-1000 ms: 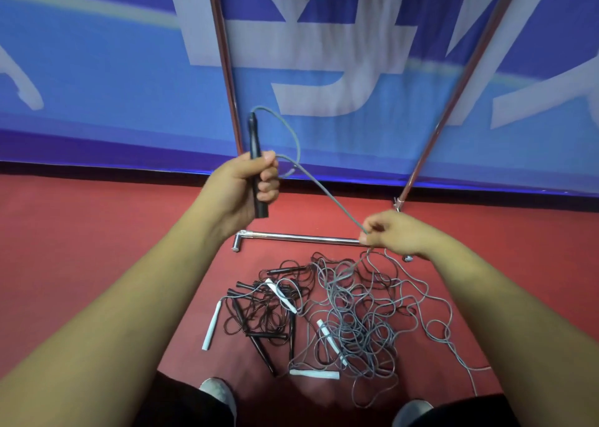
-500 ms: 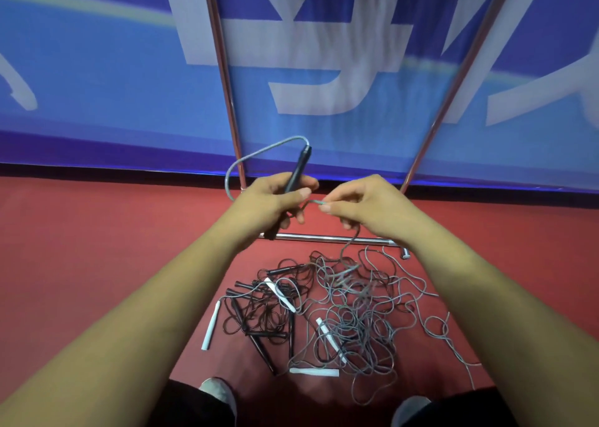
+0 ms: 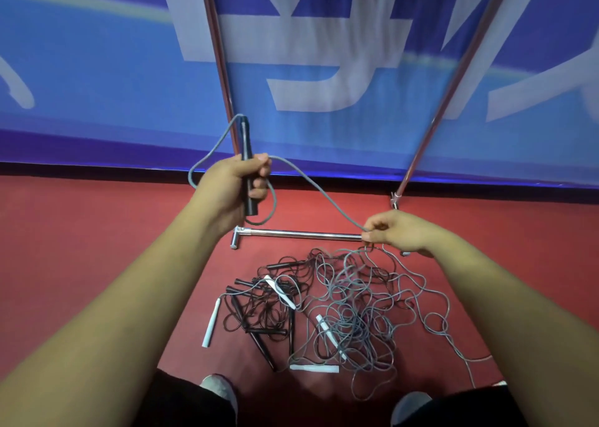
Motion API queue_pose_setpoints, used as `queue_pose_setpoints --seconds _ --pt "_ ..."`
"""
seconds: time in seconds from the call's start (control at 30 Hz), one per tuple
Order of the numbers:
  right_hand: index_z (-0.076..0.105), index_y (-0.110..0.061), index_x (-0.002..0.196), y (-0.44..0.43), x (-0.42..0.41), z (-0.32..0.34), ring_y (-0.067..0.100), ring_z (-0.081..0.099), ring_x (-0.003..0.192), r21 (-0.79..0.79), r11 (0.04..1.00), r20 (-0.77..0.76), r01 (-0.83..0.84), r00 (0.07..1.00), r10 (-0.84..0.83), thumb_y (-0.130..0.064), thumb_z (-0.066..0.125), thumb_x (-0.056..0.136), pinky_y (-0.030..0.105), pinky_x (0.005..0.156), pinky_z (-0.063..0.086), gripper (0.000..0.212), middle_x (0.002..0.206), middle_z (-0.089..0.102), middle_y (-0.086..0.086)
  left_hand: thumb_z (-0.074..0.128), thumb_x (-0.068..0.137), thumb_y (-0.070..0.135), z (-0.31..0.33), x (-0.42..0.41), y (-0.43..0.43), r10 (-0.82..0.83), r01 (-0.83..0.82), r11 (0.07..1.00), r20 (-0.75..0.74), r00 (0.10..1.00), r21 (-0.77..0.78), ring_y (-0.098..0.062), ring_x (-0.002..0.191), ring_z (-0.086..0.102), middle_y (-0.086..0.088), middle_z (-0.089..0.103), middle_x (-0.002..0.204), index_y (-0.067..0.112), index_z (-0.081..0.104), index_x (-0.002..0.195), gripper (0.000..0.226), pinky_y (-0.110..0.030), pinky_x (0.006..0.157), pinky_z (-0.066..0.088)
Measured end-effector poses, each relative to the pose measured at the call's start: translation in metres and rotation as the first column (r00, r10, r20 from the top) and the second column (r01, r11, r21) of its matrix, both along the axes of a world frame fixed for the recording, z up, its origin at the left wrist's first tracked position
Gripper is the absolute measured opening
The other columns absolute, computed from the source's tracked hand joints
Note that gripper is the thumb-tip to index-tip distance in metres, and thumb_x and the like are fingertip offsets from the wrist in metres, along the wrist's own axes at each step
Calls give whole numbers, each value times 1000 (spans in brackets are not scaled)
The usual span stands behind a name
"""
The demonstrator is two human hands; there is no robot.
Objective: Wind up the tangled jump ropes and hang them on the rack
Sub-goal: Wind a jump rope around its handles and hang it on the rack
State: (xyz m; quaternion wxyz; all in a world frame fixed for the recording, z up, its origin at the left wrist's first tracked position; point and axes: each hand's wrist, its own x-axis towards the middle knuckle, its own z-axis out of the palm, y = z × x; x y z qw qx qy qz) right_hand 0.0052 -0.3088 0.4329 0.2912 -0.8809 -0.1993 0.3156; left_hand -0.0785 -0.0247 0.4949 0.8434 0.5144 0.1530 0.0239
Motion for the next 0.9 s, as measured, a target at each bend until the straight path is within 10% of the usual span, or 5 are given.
queue_pose_setpoints --seconds 0.1,0.2,0.5,0.9 --pt "70 -10 86 1 5 -3 15 68 62 228 954 -36 192 981 -189 -12 69 92 22 67 48 6 67 69 1 55 97 5 -12 0 11 167 -120 947 -137 976 298 -11 51 46 -6 60 73 7 59 90 9 -21 45 35" --pt "66 -6 88 17 2 18 17 65 54 418 859 -49 297 951 -305 -6 69 91 28 62 51 4 54 61 1 60 96 11 -18 -2 11 266 -57 696 -183 947 716 -12 53 56 -9 65 81 13 64 112 16 -20 47 40" --pt "71 -13 80 62 -31 66 13 52 47 485 870 93 90 984 -153 -17 73 89 27 54 43 10 52 57 -2 62 98 21 -12 -14 -29 -362 379 678 -163 918 629 -12 45 44 -7 56 65 9 71 106 17 -20 45 36" --pt "67 -16 81 21 -4 24 7 59 66 204 979 -61 -27 997 40 -16 67 94 24 71 45 13 73 71 2 54 99 5 -12 -2 -28 -99 118 908 -68 993 401 -11 51 39 -14 54 79 6 60 83 17 -18 41 27"
